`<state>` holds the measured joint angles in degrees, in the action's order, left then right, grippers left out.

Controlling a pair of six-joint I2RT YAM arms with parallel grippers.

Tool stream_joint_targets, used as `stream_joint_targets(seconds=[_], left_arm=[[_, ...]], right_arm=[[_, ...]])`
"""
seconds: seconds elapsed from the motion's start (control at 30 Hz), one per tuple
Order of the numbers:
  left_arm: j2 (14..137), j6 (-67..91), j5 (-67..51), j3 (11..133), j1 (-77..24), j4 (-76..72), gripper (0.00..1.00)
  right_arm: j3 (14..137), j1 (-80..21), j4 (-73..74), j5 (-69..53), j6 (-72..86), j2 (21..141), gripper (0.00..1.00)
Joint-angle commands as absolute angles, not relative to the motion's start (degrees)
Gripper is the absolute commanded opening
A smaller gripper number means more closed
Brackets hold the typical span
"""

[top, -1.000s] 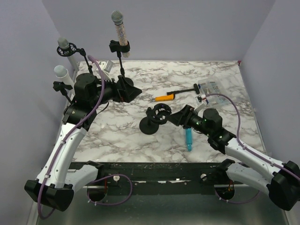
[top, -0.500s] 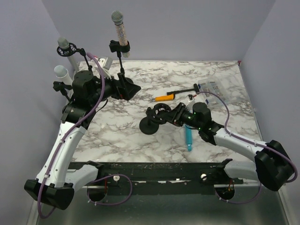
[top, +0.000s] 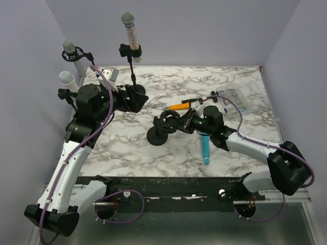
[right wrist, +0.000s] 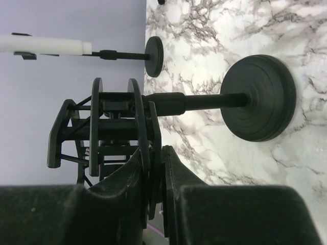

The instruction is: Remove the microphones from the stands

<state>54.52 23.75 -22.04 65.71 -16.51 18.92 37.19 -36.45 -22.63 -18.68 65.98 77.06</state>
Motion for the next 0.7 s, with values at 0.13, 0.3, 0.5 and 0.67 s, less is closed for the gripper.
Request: stream_joint_targets(seconds=[0.13, 0.3, 0.5, 0.67], left_arm=[[51.94, 22.32, -13.83, 62.22, -16.79, 15.97, 0.98], [51.38, 21.82, -11.79, 61.09, -17.23, 15.22, 0.98], [52.02, 21.21, -10.79, 61.15, -17.23, 15.62, 0.98], [52.38, 21.42, -10.41, 61.37, -17.23, 15.84, 0.98]], right_arm=[[51.92, -36.45, -25.18, -13.36, 64.34, 87.38, 0.01], [62.55, -34.8, -23.91, -11.65, 64.37, 95.44, 0.0], [75.18, -32.1, -23.29, -12.47, 65.54, 104.85, 0.01], [82.36, -30.06, -19.58, -7.58, 65.44, 109.0, 0.01]])
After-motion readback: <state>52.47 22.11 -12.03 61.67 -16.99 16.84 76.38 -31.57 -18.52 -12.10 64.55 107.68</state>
